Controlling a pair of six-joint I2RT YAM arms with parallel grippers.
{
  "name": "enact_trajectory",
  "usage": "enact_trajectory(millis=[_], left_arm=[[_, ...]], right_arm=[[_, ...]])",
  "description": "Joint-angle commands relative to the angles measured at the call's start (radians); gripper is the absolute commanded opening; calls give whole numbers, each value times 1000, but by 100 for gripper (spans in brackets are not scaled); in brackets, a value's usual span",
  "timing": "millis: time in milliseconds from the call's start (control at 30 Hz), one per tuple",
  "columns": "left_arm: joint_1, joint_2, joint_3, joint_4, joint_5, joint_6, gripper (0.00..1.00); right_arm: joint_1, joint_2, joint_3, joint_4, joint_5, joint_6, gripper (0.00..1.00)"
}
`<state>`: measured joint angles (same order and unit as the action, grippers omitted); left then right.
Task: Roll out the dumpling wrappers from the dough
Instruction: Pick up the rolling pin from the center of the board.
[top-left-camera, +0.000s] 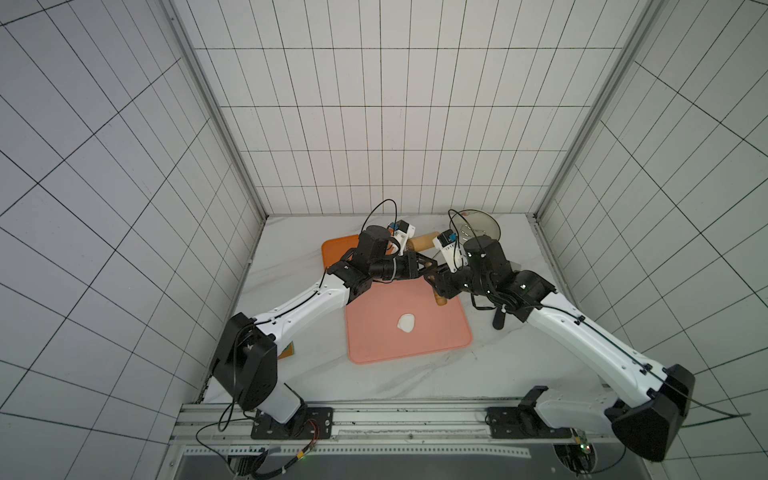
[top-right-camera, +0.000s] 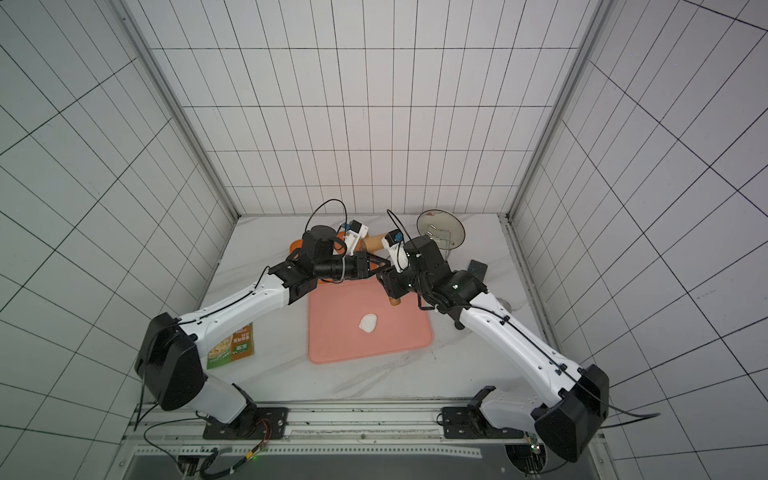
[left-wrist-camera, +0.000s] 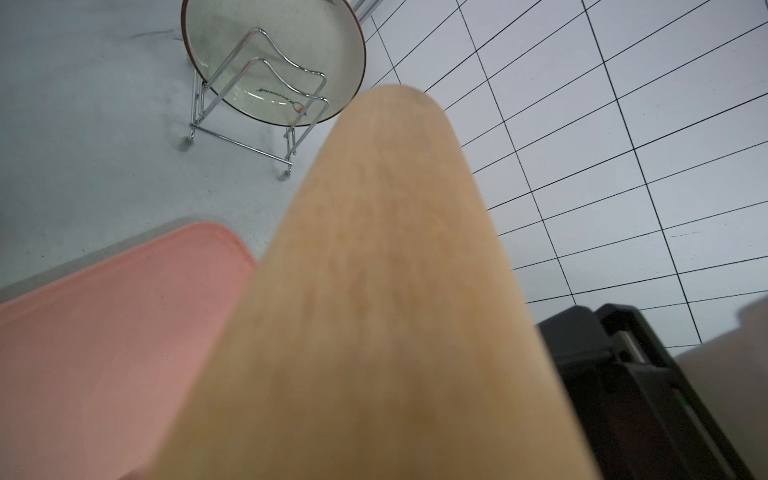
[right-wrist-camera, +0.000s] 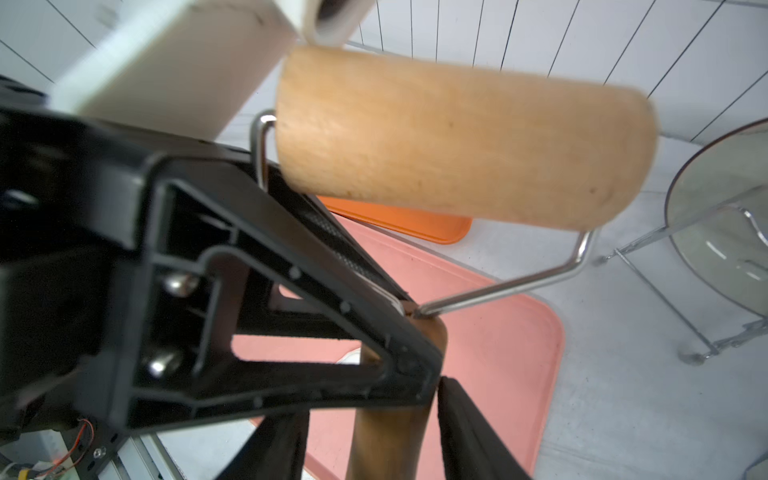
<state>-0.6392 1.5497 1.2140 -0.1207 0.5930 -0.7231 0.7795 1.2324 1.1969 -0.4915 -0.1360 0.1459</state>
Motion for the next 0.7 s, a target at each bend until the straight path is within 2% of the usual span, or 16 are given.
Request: enact_trajectory(millis=[0, 300, 500, 567, 667], left_arm=[[12, -14, -11, 29, -5, -10, 0], [69, -53, -43, 65, -34, -68, 0], [131, -67, -81, 160, -22, -211, 0], [146, -69, -71, 161, -26, -237, 0], [157, -70, -45, 148, -29, -257, 0]], right_arm=[[-3, -26, -37, 40, -11, 3, 55], [-4, -65, -89, 33, -7, 45, 66], [-3, -120, -161, 115, 10, 66, 72], [-5, -149, -186, 156, 31, 66, 76], [-5, -166, -197, 190, 34, 43, 76]])
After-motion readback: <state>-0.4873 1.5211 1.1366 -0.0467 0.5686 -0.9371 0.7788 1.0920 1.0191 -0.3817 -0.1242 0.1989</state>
